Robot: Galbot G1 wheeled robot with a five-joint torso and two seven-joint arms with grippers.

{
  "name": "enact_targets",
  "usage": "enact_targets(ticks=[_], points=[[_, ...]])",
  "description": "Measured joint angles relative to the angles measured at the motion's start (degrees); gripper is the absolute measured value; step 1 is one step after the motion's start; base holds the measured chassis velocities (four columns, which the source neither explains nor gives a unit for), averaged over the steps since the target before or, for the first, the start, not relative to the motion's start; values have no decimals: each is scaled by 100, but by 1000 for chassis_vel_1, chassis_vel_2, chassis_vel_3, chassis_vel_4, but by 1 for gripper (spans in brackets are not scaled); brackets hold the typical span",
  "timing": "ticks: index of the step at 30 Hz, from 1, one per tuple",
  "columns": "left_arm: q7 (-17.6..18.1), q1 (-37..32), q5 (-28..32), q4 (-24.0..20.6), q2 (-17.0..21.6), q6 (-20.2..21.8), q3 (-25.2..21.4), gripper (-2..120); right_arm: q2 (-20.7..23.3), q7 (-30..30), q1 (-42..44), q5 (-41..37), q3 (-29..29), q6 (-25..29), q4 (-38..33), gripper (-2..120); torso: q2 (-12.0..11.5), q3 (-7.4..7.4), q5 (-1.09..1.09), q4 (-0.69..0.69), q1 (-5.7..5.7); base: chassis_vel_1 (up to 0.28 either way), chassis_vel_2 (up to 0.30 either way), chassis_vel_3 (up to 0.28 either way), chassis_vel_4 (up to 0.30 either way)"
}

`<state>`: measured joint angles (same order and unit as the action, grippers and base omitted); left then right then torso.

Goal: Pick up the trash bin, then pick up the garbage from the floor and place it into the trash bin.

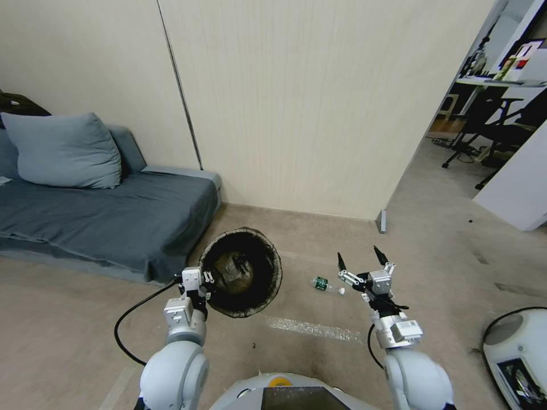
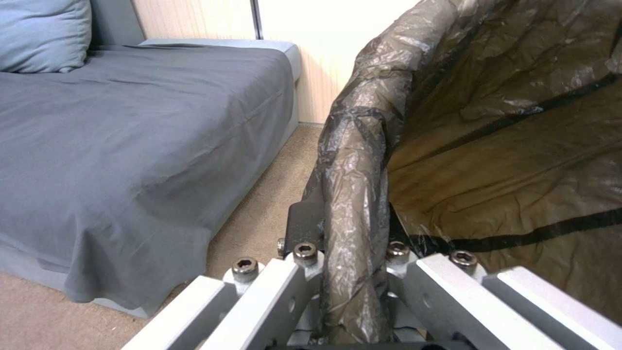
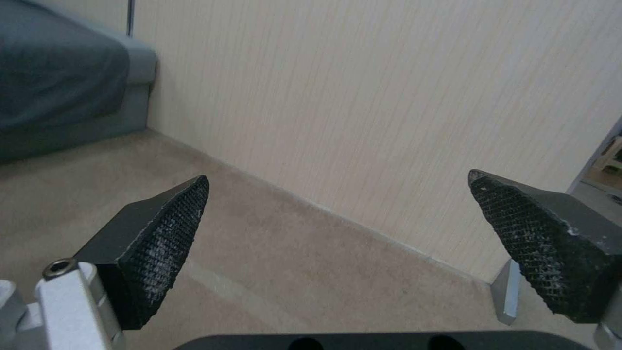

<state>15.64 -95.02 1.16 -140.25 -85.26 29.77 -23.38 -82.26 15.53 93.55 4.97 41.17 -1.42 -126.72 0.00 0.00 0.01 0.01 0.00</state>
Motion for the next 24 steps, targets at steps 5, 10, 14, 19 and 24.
enact_targets(ticks=[5, 10, 14, 19, 24], points=[[-8, -24, 0, -10, 23, 0, -7, 1, 320, 162, -280, -31, 26, -201, 386, 100, 0, 0, 0, -1, 0, 0, 0, 0, 0], [-10, -56, -6, -57, 25, 1, -61, 1, 779, 420, -638, 30, 37, -220, 1063, 100, 0, 0, -1, -1, 0, 0, 0, 0, 0], [-11, -64, -22, -66, 3, 2, -69, 1, 1133, 659, -815, 63, 34, -122, 1510, 100, 0, 0, -1, -1, 0, 0, 0, 0, 0], [-10, -54, -45, -68, -26, 6, -62, 1, 1613, 923, -987, 199, -29, 171, 2055, 100, 0, 0, -1, -1, 0, 0, 0, 0, 0], [-11, -22, -52, -43, -55, 8, -25, 1, 1668, 1020, -1155, 287, -113, 293, 2439, 100, 0, 0, -1, -1, 0, 0, 0, 0, 0]])
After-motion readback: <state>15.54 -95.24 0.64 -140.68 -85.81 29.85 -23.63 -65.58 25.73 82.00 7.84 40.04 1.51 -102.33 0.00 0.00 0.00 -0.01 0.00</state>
